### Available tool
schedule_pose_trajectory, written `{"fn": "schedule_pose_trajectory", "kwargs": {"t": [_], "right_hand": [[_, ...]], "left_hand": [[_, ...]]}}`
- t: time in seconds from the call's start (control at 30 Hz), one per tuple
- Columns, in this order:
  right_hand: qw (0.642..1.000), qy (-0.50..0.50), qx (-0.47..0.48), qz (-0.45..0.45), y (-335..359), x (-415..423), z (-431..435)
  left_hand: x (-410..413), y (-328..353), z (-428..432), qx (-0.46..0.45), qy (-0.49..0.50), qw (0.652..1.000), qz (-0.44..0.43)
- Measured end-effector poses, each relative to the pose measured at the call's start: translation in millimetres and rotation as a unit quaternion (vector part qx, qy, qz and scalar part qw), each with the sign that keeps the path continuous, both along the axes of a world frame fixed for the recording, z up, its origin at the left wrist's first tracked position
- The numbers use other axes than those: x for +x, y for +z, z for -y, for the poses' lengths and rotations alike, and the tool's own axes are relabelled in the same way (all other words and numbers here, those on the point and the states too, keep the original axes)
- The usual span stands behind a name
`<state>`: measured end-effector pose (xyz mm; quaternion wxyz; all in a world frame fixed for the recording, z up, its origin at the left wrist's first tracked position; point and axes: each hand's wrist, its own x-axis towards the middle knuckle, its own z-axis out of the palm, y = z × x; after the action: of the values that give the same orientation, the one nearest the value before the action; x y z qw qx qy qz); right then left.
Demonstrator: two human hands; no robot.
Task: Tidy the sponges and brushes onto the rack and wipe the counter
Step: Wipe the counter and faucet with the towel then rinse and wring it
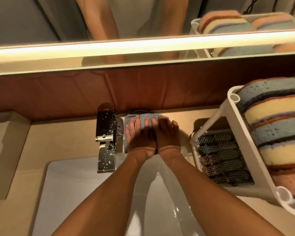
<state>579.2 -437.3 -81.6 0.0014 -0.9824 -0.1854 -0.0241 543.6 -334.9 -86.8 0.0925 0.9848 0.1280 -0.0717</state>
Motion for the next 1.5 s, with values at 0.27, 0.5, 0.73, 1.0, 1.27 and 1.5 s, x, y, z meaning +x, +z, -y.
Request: {"fn": "schedule_pose_trajectory", "kwargs": {"t": [0.27,0.5,0.73,1.0,1.27,1.5], "right_hand": [[0.999,-0.043,0.008,0.001,-3.7,-11.1,1.9],[0.997,-0.079,0.010,0.007,-8.7,-23.3,0.1],[0.989,-0.147,0.013,0.001,2.8,-43.5,14.8],[0.983,-0.161,0.082,-0.018,-3.9,-65.4,12.0],[0.973,-0.183,0.139,-0.010,5.3,-71.9,1.4],[0.962,-0.225,0.153,0.025,-0.3,-66.7,-7.8]], "left_hand": [[13.5,-2.1,-6.5,0.016,-0.047,0.997,0.063],[23.6,1.1,-2.6,0.007,-0.103,0.994,0.035],[52.8,11.5,22.5,-0.053,-0.166,0.983,0.057],[63.2,25.8,31.9,-0.150,-0.185,0.970,0.052],[73.6,40.2,37.7,-0.166,-0.251,0.953,0.025],[87.5,39.2,46.7,-0.188,-0.293,0.937,0.008]]}}
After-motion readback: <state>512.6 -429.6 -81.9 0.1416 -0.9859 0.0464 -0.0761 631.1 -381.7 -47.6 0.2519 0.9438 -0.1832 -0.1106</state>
